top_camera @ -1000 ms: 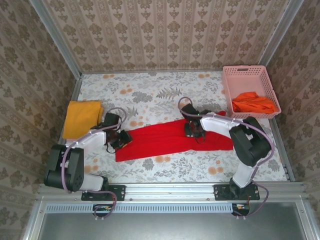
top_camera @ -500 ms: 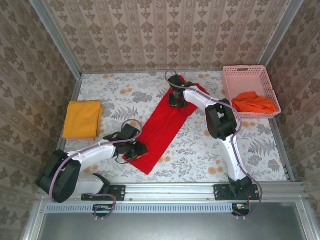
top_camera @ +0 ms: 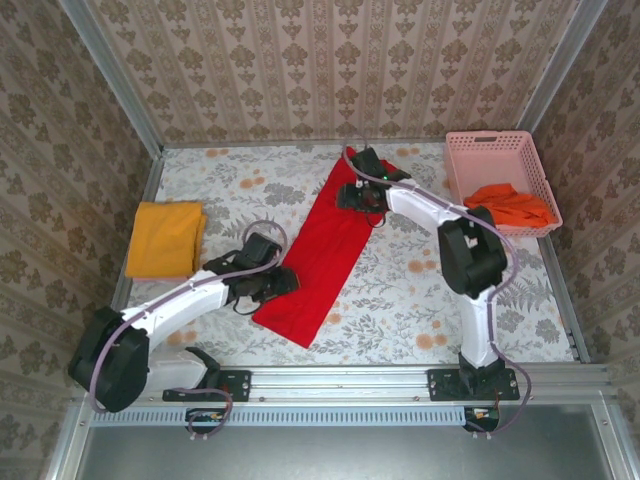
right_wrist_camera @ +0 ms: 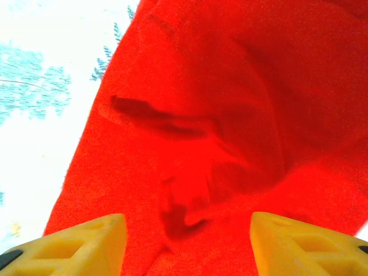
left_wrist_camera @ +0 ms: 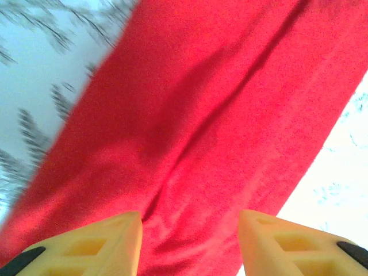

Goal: Fold and stack the t-shirts

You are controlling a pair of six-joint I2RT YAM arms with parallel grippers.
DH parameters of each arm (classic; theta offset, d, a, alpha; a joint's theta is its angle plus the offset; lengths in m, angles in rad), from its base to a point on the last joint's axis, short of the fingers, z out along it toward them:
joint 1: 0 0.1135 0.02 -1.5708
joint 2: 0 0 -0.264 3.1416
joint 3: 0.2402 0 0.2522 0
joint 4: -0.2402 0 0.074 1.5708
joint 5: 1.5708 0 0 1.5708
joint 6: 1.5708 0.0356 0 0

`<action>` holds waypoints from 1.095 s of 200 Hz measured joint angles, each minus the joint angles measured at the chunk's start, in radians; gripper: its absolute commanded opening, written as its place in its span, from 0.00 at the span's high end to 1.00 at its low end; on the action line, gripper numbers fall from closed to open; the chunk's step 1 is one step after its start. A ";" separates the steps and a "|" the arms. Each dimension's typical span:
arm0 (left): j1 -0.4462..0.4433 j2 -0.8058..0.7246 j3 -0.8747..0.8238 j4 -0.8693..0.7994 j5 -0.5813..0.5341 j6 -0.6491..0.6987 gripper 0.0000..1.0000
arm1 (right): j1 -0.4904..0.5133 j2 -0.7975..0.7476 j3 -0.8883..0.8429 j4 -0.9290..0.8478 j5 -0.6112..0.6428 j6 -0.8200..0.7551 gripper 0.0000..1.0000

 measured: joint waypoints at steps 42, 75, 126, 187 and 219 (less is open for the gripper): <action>0.091 0.010 -0.051 -0.008 0.014 0.126 0.62 | 0.000 -0.074 -0.164 0.098 0.000 0.035 0.66; 0.080 0.067 -0.092 0.000 0.044 0.141 0.65 | -0.002 -0.008 -0.171 0.105 -0.008 0.044 0.70; -0.073 0.101 -0.096 0.082 0.056 0.072 0.66 | -0.026 0.151 -0.003 0.084 -0.027 0.047 0.71; -0.216 0.195 -0.045 0.200 0.079 -0.036 0.62 | -0.031 0.285 0.212 0.021 -0.030 0.019 0.63; -0.210 0.153 -0.042 0.170 0.033 -0.042 0.50 | -0.031 0.230 0.133 0.050 -0.011 -0.053 0.44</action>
